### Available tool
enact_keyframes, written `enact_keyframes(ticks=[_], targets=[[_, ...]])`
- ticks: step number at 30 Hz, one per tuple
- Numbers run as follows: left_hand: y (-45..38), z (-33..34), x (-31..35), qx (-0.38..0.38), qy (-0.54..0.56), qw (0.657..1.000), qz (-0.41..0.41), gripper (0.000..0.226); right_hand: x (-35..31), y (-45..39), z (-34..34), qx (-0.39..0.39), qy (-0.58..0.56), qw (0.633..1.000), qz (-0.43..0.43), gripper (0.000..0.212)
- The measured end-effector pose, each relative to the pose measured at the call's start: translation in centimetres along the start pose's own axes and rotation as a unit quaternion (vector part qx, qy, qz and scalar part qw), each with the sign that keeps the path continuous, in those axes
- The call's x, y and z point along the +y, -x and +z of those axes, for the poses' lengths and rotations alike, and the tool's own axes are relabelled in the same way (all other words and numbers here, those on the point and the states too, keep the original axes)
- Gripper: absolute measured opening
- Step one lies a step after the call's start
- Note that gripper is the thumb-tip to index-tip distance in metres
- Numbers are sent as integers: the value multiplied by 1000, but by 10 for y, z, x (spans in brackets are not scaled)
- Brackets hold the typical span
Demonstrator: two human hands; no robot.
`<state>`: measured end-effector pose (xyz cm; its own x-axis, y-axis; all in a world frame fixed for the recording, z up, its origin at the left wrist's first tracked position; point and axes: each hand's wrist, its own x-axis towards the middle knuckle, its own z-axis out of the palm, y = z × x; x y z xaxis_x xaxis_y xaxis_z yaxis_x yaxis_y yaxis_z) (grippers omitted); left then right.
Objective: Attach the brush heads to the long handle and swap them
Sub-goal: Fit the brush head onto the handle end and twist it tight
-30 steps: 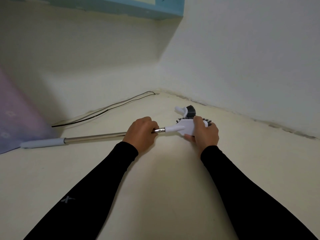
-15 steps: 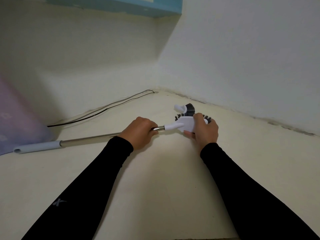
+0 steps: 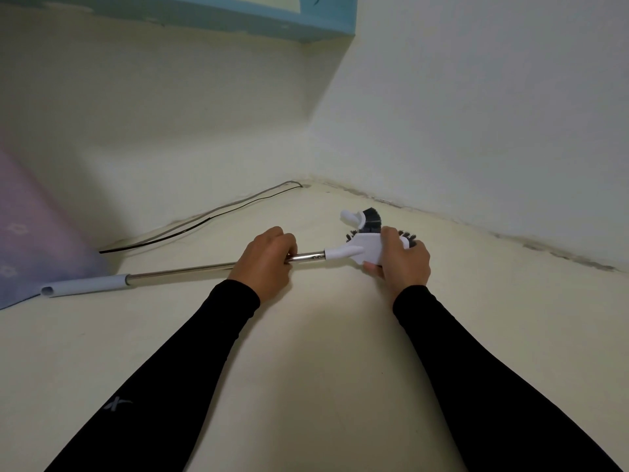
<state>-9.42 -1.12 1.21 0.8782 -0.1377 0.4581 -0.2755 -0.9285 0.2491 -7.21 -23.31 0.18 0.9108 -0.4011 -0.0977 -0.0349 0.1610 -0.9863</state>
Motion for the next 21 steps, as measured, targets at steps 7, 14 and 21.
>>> enact_keyframes(ticks=[7,14,21], targets=[[-2,2,-1,-2,-16,1000,13,18,2,-2,-1,2,-2,1000,5,43],[0,-3,-1,-35,-12,999,4,26,4,-5,-2,13,-9,1000,7,43],[2,-6,2,-60,-34,997,22,20,6,-10,0,18,-6,1000,-6,41]])
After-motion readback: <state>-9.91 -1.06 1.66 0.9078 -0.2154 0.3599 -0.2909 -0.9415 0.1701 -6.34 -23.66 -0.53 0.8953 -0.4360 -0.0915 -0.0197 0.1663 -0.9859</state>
